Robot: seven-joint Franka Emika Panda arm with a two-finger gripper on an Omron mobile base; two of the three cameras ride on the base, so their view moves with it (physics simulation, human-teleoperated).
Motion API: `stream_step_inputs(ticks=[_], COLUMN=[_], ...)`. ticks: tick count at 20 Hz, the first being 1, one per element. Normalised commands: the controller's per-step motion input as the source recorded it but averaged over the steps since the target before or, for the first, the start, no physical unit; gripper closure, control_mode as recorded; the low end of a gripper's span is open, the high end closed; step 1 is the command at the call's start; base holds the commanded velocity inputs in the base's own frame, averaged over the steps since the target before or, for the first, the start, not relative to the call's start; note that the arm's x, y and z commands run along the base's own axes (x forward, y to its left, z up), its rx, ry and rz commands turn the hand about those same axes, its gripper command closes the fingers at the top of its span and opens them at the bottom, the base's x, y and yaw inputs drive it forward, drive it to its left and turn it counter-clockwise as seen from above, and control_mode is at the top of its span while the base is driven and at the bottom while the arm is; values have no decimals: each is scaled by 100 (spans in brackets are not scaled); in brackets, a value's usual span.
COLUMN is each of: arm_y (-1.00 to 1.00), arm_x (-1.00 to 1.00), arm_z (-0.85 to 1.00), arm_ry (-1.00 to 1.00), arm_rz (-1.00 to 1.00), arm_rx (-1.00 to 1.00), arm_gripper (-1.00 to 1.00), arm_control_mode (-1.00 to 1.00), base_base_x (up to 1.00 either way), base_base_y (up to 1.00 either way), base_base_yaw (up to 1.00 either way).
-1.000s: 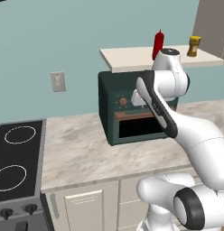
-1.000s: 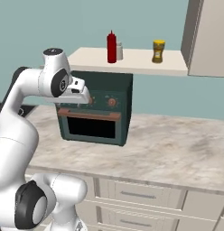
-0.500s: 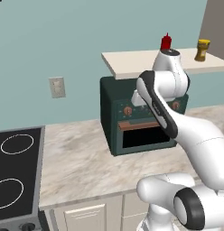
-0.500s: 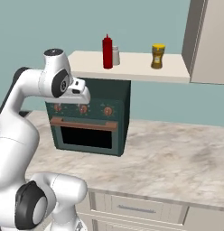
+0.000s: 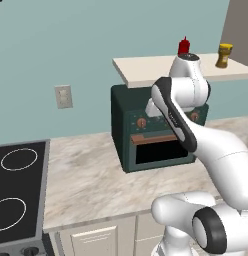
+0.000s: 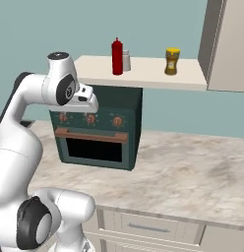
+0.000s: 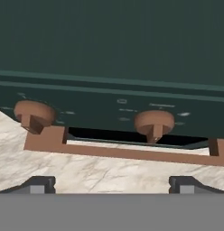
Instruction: Collect the turmeric, ketchup, and shaker from the cabinet and place them next to the stove.
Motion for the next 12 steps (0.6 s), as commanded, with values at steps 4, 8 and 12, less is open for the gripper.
stream_step_inputs(ticks=[4,8,12], arm_y=[0,-10,-22], arm_x=[0,-34,-29], arm_z=[0,0,24], arm_ry=[0,-29,-37], arm_rz=[0,-2,-4], arm_rx=[0,0,0], arm_gripper=[-100,-100,-100], arm_control_mode=[100,-100,-100], base_base_x=[-3,0,0], base_base_y=[0,0,0], base_base_yaw=[0,0,0])
